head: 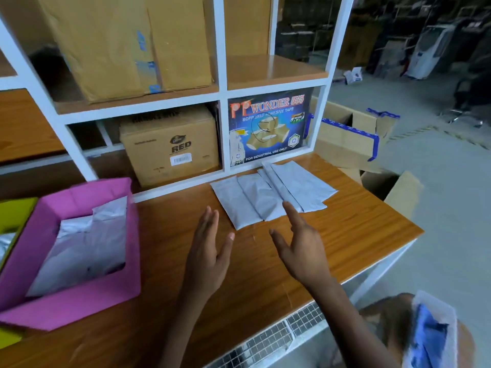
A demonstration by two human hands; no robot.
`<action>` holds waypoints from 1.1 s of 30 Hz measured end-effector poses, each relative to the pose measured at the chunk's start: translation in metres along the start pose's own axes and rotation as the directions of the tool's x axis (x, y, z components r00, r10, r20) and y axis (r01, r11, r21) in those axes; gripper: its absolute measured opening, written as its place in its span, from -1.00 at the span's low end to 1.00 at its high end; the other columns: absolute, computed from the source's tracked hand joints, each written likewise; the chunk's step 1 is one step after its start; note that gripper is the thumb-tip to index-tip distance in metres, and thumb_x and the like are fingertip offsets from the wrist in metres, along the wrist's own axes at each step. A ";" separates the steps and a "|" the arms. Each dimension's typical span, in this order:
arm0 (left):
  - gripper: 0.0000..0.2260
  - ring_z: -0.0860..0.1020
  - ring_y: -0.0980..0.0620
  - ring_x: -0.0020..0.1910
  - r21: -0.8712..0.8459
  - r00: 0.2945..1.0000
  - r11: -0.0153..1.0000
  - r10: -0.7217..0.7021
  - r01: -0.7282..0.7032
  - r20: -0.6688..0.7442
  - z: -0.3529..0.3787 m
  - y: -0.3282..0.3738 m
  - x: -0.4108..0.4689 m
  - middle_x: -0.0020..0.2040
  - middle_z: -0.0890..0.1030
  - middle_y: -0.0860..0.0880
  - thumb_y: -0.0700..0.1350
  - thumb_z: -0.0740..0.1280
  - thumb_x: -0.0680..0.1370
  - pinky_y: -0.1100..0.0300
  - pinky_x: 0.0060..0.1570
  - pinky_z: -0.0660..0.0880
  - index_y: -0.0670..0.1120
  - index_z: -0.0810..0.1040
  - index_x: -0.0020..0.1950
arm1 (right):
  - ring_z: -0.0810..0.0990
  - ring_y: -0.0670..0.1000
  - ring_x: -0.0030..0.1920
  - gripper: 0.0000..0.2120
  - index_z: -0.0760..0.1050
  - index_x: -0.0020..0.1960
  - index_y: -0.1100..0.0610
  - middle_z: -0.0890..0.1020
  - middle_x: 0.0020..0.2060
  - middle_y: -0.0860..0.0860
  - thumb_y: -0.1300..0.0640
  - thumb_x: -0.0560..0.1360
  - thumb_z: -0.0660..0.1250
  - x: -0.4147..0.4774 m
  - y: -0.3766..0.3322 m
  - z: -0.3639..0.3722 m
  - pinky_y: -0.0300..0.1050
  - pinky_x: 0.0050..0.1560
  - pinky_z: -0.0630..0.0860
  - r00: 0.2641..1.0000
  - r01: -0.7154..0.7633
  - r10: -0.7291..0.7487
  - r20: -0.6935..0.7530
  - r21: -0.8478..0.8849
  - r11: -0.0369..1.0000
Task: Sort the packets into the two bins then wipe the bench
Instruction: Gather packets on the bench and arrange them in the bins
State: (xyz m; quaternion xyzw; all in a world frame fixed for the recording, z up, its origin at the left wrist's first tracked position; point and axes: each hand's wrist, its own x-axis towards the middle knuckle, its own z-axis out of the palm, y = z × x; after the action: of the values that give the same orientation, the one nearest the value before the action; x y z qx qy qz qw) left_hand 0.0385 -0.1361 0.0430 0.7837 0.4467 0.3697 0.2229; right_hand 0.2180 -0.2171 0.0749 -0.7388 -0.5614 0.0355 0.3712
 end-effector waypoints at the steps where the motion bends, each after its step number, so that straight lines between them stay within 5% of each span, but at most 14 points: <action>1: -0.38 0.06 0.12 0.54 0.013 1.000 1.000 -0.008 0.008 0.000 0.007 -0.003 0.010 0.56 0.09 0.05 0.25 0.09 0.56 0.17 0.43 0.17 -0.04 0.15 0.54 | 0.55 0.09 0.25 -0.39 0.21 0.51 0.06 0.48 0.37 0.04 -0.04 0.54 0.33 0.010 0.006 0.001 -0.13 0.10 0.48 1.000 0.004 -0.004 0.003 -0.009 1.000; 13: -0.53 0.18 -0.03 0.50 0.060 0.988 0.987 -0.152 0.152 -0.005 0.098 -0.066 0.142 0.51 0.25 -0.11 -0.03 0.26 0.59 0.24 0.35 0.13 -0.13 0.29 0.47 | 0.44 0.08 0.38 -0.49 0.37 0.43 0.15 0.43 0.41 0.09 -0.04 0.56 0.30 0.147 0.084 0.075 -0.07 0.31 0.40 0.987 0.053 -0.039 0.154 -0.085 0.995; 17: -0.46 0.17 -0.07 0.51 0.077 0.963 0.960 -0.271 0.271 -0.011 0.132 -0.082 0.170 0.52 0.22 -0.14 -0.05 0.28 0.58 0.15 0.41 0.16 -0.17 0.20 0.51 | 0.45 0.13 0.37 -0.49 0.36 0.43 0.19 0.37 0.44 0.13 -0.03 0.56 0.28 0.186 0.102 0.114 -0.01 0.26 0.46 0.962 0.116 -0.071 0.262 -0.163 0.980; 20: -0.37 0.13 -0.13 0.52 0.111 0.946 0.940 -0.325 0.323 0.006 0.156 -0.083 0.186 0.54 0.15 -0.20 -0.06 0.27 0.59 0.04 0.48 0.15 -0.23 0.05 0.54 | 0.36 0.14 0.43 -0.45 0.28 0.47 0.22 0.26 0.50 0.13 -0.02 0.57 0.26 0.213 0.112 0.140 0.03 0.30 0.43 0.921 0.194 -0.098 0.376 -0.229 0.954; 26: -0.30 -0.03 -0.17 0.55 0.397 0.910 0.850 -0.407 0.346 0.077 0.191 -0.119 0.185 0.56 -0.03 -0.23 0.20 -0.02 0.60 -0.08 0.50 0.01 -0.24 -0.08 0.55 | -0.19 0.13 0.56 -0.25 -0.11 0.56 0.22 -0.13 0.56 0.18 -0.21 0.59 0.06 0.236 0.142 0.187 0.04 0.50 -0.17 0.829 0.301 -0.058 0.557 -0.355 0.885; 33: -0.36 -0.24 -0.14 0.53 0.517 0.888 0.797 -0.438 0.312 0.141 0.183 -0.138 0.182 0.55 -0.24 -0.17 0.14 -0.02 0.64 -0.08 0.51 -0.18 -0.15 -0.22 0.55 | -0.24 0.13 0.55 -0.31 -0.18 0.56 0.21 -0.18 0.55 0.18 -0.19 0.58 -0.20 0.232 0.151 0.204 0.10 0.55 -0.08 0.836 0.297 -0.071 0.545 -0.339 0.893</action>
State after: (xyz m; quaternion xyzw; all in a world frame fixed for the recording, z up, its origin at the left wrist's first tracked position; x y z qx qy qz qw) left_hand 0.1667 0.0870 -0.0966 0.7494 0.6392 0.0920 0.1457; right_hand 0.3287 0.0707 -0.0770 -0.7037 -0.7048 0.0781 0.0443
